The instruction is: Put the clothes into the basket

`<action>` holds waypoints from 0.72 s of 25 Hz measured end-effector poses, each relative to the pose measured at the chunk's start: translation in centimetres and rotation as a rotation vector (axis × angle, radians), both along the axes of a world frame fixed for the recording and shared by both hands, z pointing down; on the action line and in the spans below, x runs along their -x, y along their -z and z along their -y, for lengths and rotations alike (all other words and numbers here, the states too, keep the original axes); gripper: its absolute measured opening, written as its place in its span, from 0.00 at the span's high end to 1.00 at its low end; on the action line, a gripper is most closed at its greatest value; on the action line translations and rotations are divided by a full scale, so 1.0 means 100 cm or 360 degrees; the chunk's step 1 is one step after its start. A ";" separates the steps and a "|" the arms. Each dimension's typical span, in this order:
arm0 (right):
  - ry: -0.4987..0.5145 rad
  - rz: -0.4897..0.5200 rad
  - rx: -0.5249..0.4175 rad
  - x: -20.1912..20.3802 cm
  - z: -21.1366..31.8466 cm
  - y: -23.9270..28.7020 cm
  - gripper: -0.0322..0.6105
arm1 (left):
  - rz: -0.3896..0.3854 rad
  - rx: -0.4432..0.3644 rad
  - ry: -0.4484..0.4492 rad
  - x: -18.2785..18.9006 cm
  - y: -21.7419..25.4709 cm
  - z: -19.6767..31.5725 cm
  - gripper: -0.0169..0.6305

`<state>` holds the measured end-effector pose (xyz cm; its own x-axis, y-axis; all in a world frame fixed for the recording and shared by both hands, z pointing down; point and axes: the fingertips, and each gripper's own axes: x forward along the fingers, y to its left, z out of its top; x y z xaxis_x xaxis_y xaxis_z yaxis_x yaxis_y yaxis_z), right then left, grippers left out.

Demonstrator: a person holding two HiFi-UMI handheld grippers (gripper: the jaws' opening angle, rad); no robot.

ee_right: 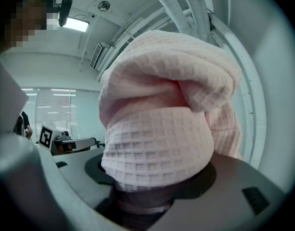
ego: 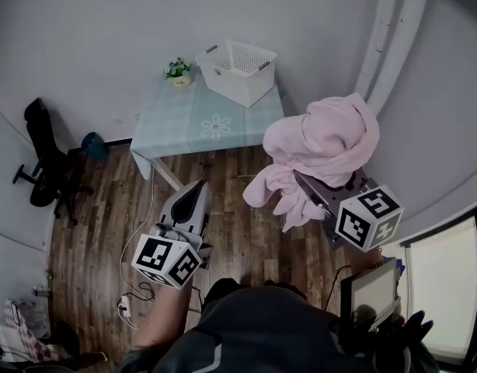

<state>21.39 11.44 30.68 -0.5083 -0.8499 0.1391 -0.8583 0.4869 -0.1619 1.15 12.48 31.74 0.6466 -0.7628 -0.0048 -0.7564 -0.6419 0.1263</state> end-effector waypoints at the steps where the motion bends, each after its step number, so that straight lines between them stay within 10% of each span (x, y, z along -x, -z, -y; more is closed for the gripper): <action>1: 0.0006 -0.0004 -0.0003 0.001 0.009 -0.001 0.47 | 0.0010 0.0002 0.0001 0.000 -0.001 0.008 0.96; 18: -0.0103 -0.0046 -0.0025 0.062 0.170 0.021 0.47 | -0.0062 -0.0052 -0.0156 0.062 0.004 0.179 0.96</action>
<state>15.21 -5.59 28.54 -0.4481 -0.8830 0.1395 -0.8923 0.4324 -0.1294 -5.10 -5.37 31.38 0.7168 -0.6951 -0.0552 -0.6847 -0.7167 0.1323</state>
